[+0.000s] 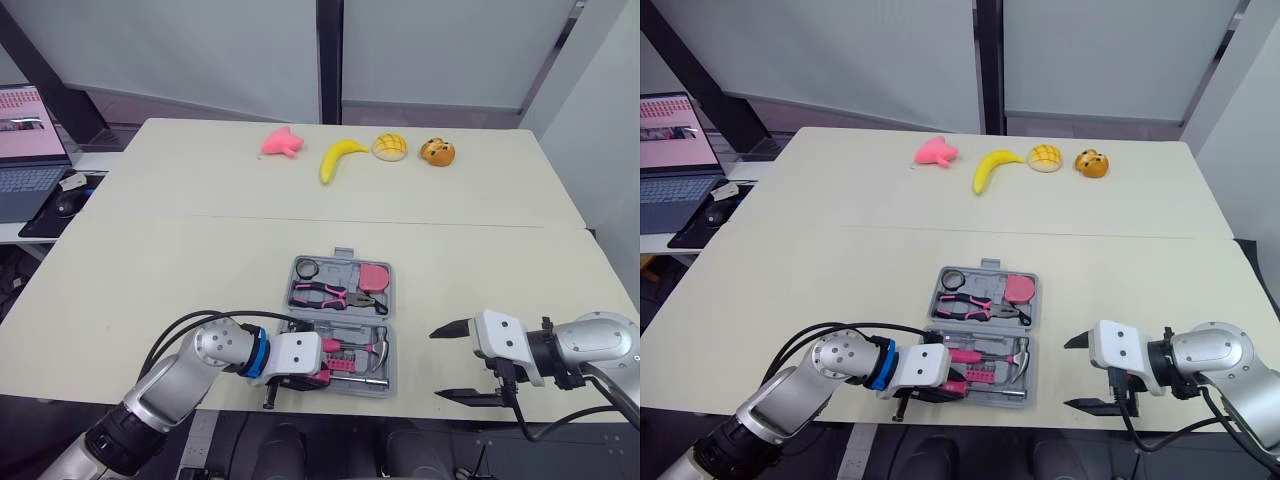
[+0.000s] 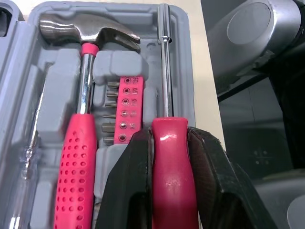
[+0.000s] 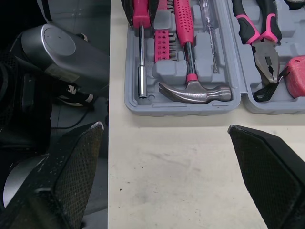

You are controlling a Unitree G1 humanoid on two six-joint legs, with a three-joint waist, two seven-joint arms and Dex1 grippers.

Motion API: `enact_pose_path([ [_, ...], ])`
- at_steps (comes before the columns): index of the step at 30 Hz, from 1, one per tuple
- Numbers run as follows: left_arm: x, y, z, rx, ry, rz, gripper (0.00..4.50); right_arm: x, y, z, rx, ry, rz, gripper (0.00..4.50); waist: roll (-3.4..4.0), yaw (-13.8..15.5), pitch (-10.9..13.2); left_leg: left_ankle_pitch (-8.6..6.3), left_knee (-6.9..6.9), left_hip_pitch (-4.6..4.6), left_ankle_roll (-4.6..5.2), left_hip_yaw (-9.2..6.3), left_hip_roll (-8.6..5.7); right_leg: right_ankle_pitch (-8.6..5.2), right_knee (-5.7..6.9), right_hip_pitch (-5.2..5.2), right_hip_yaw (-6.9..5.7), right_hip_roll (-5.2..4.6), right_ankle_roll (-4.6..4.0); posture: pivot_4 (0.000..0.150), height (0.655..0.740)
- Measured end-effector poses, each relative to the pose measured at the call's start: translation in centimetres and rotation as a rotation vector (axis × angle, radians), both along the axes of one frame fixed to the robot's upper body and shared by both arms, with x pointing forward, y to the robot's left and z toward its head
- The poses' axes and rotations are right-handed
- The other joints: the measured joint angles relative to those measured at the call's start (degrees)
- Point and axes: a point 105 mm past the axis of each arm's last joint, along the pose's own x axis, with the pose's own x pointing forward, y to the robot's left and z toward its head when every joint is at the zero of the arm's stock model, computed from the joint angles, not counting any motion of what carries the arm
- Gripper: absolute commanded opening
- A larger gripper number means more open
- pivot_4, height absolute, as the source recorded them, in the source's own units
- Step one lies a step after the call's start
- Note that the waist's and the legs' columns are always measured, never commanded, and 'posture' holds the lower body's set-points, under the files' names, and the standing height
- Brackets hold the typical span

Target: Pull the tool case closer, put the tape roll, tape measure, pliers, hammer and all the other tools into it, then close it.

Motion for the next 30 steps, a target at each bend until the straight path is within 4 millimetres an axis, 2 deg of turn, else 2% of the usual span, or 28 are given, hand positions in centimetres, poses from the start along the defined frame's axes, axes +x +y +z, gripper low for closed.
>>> enact_pose_path([
  [4,0.69,0.00,0.38,0.023,-0.035,-0.006,0.74,-0.04,-0.09,-0.03,-0.007,0.001,0.002,4.50,0.00,0.02,0.00,0.00,0.00,0.00,0.00,0.01,0.00,0.01,0.00,0.01,0.00,0.00,-0.01,0.150,0.7400],
  [15,0.78,0.65,0.28,0.084,-0.013,-0.008,0.74,-0.11,-0.13,-0.13,-0.007,0.003,0.000,4.50,0.00,0.01,0.00,0.00,0.04,0.00,0.00,-0.01,0.00,0.01,0.02,0.03,0.00,0.00,0.00,0.150,0.7400],
  [21,0.62,-0.14,-0.16,0.081,-0.002,-0.014,0.74,-0.08,-0.12,-0.10,-0.007,0.002,0.000,4.50,0.00,0.01,0.00,0.00,0.04,0.00,0.00,0.00,0.00,0.02,0.02,0.03,0.00,0.00,-0.01,0.150,0.7400],
  [30,0.66,-0.17,-0.22,0.089,-0.007,-0.004,0.74,-0.01,-0.09,-0.01,-0.007,-0.003,0.001,4.50,0.00,0.00,-0.01,0.00,0.06,0.03,0.01,-0.01,0.00,0.02,0.05,0.06,0.00,0.00,-0.01,0.150,0.7400],
])
